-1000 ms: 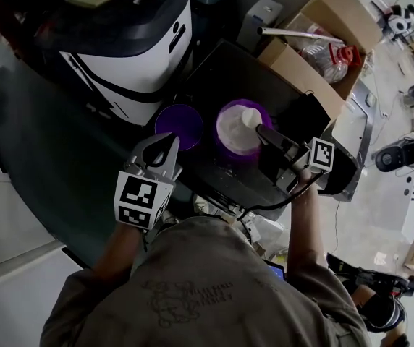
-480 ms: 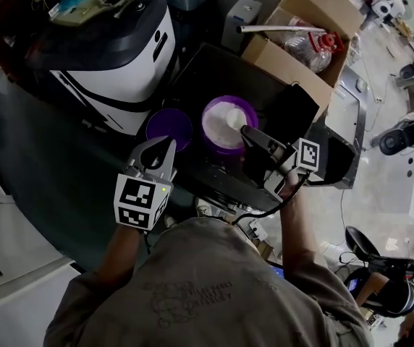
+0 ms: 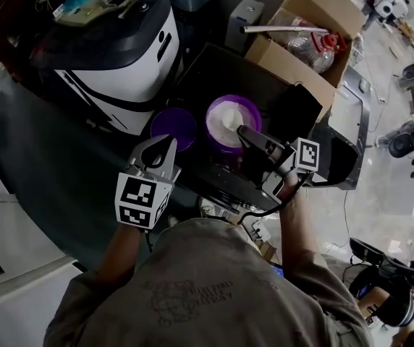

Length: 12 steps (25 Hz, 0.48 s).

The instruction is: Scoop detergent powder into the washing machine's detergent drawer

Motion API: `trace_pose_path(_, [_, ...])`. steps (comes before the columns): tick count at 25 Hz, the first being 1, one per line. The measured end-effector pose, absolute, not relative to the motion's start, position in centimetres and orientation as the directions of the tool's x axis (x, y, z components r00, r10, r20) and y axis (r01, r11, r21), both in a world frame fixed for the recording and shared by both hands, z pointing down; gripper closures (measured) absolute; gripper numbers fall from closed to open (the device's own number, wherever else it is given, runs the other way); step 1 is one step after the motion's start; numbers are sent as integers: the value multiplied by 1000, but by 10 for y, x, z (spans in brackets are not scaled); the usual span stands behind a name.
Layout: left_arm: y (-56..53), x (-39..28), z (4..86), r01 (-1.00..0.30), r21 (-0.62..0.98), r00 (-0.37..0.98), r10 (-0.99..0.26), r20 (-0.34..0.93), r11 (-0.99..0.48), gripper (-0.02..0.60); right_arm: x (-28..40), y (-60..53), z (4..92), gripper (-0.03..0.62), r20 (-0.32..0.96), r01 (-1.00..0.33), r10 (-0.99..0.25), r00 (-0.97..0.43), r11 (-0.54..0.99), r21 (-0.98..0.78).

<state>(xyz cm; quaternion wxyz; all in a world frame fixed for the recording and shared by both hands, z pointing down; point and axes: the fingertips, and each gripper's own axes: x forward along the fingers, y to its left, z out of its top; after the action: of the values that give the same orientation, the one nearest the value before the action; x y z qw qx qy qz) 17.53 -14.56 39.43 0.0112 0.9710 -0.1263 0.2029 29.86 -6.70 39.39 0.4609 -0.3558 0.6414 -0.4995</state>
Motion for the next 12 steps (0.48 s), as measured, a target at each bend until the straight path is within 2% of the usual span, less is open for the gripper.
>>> trace_pose_path(7, [-155, 157, 394, -301, -28, 870, -286, 401, -953, 581, 293, -67, 386, 559, -219, -23, -919, -329, 240, -971])
trace_pose_path(12, [-162, 139, 392, -335, -27, 860, -317, 401, -942, 581, 268, -77, 379, 559, -249, -15, -884, -395, 277, -961])
